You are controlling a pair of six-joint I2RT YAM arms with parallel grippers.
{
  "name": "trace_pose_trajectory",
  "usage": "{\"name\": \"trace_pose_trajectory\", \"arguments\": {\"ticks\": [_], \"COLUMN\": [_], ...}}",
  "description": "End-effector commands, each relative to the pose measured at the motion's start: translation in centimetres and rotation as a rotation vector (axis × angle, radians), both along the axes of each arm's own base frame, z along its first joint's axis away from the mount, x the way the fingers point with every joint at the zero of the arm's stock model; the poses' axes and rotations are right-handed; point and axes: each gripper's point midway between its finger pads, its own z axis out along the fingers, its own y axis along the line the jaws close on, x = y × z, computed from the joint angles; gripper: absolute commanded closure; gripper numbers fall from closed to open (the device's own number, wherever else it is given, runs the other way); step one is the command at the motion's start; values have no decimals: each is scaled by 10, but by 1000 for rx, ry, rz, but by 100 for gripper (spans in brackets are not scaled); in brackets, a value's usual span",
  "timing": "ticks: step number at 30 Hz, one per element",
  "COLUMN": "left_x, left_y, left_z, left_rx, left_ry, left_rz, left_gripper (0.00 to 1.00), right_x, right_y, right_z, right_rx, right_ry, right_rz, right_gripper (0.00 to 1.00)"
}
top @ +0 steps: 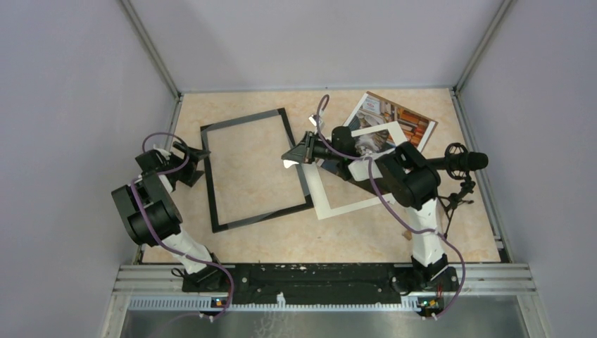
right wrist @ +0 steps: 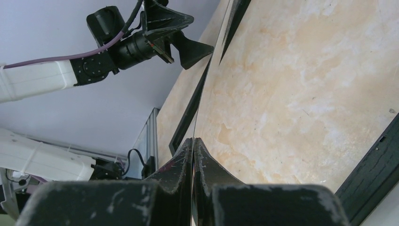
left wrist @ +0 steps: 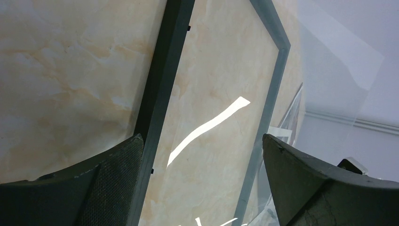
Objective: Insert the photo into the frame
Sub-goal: Place the photo frame item in the photo frame.
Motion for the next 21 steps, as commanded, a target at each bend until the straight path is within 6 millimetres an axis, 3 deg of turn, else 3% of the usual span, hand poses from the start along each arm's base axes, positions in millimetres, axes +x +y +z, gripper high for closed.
{"name": "trace_pose_trajectory", "arguments": {"ticks": [1, 21], "left_x": [2, 1], "left_y": [-1, 0], "left_z": [17, 17], "left_rx": [23, 24], "left_ry": [-55, -53], "left_rz": [-17, -15], "left_gripper": [1, 2], "right_x": [7, 30], "right_y": [12, 25], "right_z": [15, -7], "right_rx": [33, 27], "right_ry": [-60, 71], "right_rz": [7, -34], "right_gripper": [100, 100]}}
